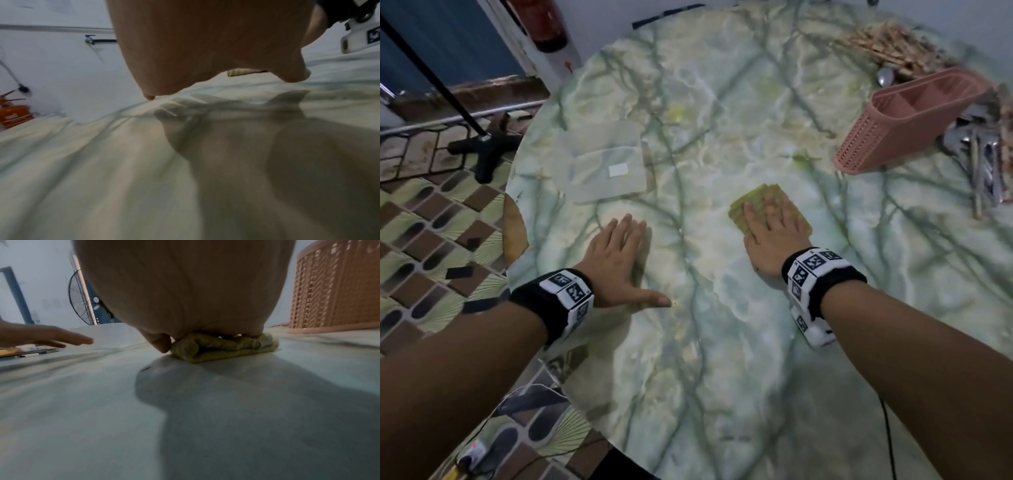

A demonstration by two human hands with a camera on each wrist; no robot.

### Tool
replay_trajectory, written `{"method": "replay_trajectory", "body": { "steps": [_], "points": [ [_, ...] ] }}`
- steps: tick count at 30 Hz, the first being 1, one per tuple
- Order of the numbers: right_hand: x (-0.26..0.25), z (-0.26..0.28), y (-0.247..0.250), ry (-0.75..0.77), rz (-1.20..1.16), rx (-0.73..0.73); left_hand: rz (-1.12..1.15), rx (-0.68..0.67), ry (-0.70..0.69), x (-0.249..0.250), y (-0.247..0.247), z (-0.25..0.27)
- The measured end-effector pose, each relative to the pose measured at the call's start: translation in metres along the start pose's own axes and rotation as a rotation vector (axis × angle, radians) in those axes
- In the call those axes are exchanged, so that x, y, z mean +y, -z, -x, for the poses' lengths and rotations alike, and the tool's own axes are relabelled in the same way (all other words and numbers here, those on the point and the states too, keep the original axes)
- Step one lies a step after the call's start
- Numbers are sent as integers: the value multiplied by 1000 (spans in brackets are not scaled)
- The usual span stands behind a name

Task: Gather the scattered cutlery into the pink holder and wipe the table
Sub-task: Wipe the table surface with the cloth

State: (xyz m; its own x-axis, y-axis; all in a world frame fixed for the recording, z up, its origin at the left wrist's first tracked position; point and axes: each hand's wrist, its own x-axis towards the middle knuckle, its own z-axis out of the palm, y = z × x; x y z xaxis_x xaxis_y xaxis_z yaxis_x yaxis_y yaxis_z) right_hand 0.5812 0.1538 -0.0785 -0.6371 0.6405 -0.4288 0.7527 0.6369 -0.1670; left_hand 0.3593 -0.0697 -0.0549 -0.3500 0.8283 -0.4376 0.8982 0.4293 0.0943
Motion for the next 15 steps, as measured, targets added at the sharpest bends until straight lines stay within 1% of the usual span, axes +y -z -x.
{"method": "replay_trajectory", "body": {
  "steps": [2,4,6,8,11,15],
  "points": [
    [7,4,1,-77,-33,-10,-3,-5,-47,16,4,-13],
    [19,6,3,-181,-70,-22,-3,21,-77,33,10,-27],
    [34,6,6,-276,-111,-19,0,35,-71,42,13,-42],
    [48,6,9,-350,-125,-12,-22,9,-44,43,11,-52],
    [59,2,12,-387,-134,-30,-42,-21,-13,39,0,-54],
    [54,-8,17,-412,-124,-6,-27,0,-25,35,-7,-56]
  ]
}}
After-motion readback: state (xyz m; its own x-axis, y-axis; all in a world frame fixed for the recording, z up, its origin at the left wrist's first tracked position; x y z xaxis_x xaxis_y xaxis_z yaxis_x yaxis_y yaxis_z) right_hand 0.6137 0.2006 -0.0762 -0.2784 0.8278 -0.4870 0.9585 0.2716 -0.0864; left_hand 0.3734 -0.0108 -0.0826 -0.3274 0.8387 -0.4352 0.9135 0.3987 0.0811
